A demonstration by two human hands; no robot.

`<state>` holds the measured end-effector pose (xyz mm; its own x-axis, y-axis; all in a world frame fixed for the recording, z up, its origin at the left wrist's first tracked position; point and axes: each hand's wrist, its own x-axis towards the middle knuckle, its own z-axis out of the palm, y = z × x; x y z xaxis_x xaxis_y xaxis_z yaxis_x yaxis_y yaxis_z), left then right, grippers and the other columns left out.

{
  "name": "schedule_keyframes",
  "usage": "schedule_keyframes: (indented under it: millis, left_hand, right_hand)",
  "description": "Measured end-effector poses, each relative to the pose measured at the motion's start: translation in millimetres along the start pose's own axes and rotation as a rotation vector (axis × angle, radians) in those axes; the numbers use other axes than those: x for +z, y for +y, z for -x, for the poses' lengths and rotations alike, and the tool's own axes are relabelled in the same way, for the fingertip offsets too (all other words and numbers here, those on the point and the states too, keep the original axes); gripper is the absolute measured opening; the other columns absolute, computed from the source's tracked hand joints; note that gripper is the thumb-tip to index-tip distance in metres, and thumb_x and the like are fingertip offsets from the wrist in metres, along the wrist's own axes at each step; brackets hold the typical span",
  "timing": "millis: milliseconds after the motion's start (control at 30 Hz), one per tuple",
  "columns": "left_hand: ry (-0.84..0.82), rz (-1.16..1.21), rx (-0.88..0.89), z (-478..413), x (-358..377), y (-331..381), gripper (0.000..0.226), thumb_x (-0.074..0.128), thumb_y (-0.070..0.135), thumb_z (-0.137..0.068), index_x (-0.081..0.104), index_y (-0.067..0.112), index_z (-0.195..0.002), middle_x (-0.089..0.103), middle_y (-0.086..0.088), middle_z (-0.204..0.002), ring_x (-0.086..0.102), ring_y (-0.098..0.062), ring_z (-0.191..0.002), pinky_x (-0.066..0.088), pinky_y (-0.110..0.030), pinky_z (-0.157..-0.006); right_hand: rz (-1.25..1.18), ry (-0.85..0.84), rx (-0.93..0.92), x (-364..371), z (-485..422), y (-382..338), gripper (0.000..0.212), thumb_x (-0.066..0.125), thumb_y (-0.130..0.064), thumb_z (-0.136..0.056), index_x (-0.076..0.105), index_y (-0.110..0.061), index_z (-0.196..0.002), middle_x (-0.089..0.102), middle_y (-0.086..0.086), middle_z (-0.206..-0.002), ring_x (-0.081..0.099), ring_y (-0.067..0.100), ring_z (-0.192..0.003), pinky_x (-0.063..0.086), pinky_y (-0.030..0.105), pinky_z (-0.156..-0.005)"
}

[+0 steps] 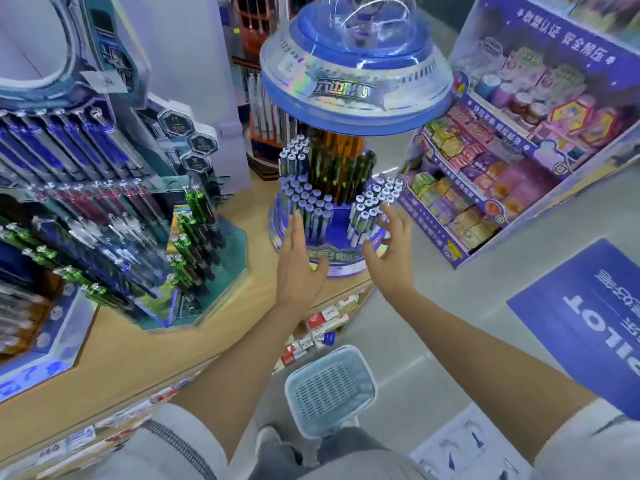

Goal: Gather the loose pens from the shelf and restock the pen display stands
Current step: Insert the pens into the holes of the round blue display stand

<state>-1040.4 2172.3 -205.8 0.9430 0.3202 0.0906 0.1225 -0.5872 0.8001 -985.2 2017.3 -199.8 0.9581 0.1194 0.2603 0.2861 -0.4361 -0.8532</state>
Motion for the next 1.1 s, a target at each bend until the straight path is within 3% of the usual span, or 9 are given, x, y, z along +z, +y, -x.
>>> schedule_keyframes:
  millis: [100,167,300,400,567,667,767,867,1100]
  left_hand:
    - [0.1,-0.006,-0.034,-2.6,-1.0,5.4,0.082,0.058,0.01,-0.089,0.007,0.011,-0.154,0.01,-0.007,-0.161,0.011,-0.02,-0.148,0.013,-0.025,-0.117]
    - [0.167,-0.02,0.001,-0.5,-1.2,10.5,0.081,0.059,0.009,-0.086,0.014,0.01,-0.153,0.018,-0.014,-0.157,0.018,-0.026,-0.145,0.022,-0.035,-0.117]
    - [0.158,-0.11,0.132,2.8,4.1,18.4,0.077,0.057,0.023,-0.082,0.026,0.012,-0.151,0.029,-0.02,-0.147,0.031,-0.033,-0.136,0.032,-0.045,-0.111]
    - [0.113,-0.156,0.186,5.1,6.9,21.7,0.073,0.047,0.034,-0.081,0.031,0.012,-0.149,0.03,-0.018,-0.147,0.032,-0.033,-0.135,0.031,-0.044,-0.11]
    - [0.113,-0.228,0.203,3.4,7.9,20.0,0.072,0.041,0.038,-0.083,0.028,0.016,-0.151,0.019,-0.016,-0.157,0.019,-0.031,-0.144,0.023,-0.043,-0.114]
    - [0.126,-0.22,0.178,-2.0,6.3,20.3,0.069,0.039,0.039,-0.086,0.03,0.017,-0.15,0.016,-0.014,-0.159,0.016,-0.031,-0.146,0.026,-0.047,-0.115]
    - [0.128,-0.21,0.168,-6.4,5.6,23.3,0.067,0.038,0.041,-0.088,0.031,0.015,-0.15,0.013,-0.012,-0.16,0.015,-0.027,-0.147,0.025,-0.042,-0.115]
    - [0.141,-0.163,0.123,-11.4,4.0,24.4,0.065,0.048,0.031,-0.093,0.025,0.014,-0.152,0.005,-0.007,-0.162,0.013,-0.024,-0.148,0.032,-0.04,-0.112]
    - [0.088,-0.09,-0.007,-27.8,-6.6,21.2,0.075,0.055,0.023,-0.094,0.011,0.017,-0.154,-0.004,0.006,-0.162,0.045,-0.035,-0.13,0.047,-0.036,-0.086]
  right_hand:
    - [-0.026,0.09,0.001,-8.4,-2.1,0.6,0.049,0.054,-0.01,-0.081,0.047,-0.011,-0.129,0.048,-0.003,-0.121,0.053,0.011,-0.103,0.046,0.035,-0.089]
    - [-0.04,0.157,0.033,-14.6,-12.3,-1.0,0.048,0.054,-0.013,-0.084,0.046,-0.013,-0.131,0.049,-0.005,-0.122,0.05,0.012,-0.112,0.044,0.036,-0.095]
    - [-0.079,-0.058,0.122,-15.3,-24.2,-3.9,0.052,0.053,-0.021,-0.092,0.038,-0.028,-0.142,0.044,-0.016,-0.142,0.041,-0.003,-0.13,0.035,0.024,-0.109]
    - [-0.048,-0.07,0.098,-7.5,-17.6,-4.3,0.05,0.049,-0.029,-0.087,0.048,-0.022,-0.137,0.058,-0.003,-0.13,0.054,0.006,-0.114,0.044,0.022,-0.094]
    - [-0.062,-0.065,0.012,-8.7,-22.3,-11.0,0.03,0.052,-0.007,-0.089,0.059,-0.019,-0.116,0.063,-0.006,-0.11,0.057,0.0,-0.088,0.042,0.011,-0.075]
    - [0.031,0.053,-0.063,-11.0,-35.9,-12.0,0.041,0.053,-0.008,-0.086,0.054,-0.011,-0.126,0.051,-0.002,-0.123,0.047,0.002,-0.111,0.04,0.019,-0.097]
    - [0.121,-0.089,0.016,-13.1,-46.9,-9.6,0.064,0.056,-0.007,-0.09,0.031,-0.01,-0.149,0.031,0.004,-0.152,0.027,0.01,-0.139,0.018,0.015,-0.114]
    - [0.055,-0.266,0.098,-8.1,-43.8,-12.0,0.07,0.057,-0.005,-0.091,0.025,-0.015,-0.152,0.036,-0.003,-0.149,0.037,0.009,-0.133,0.031,0.013,-0.105]
    - [0.012,-0.313,0.058,0.3,-33.3,-15.5,0.07,0.059,-0.002,-0.09,0.026,-0.014,-0.151,0.037,-0.011,-0.143,0.031,-0.011,-0.122,0.028,-0.003,-0.093]
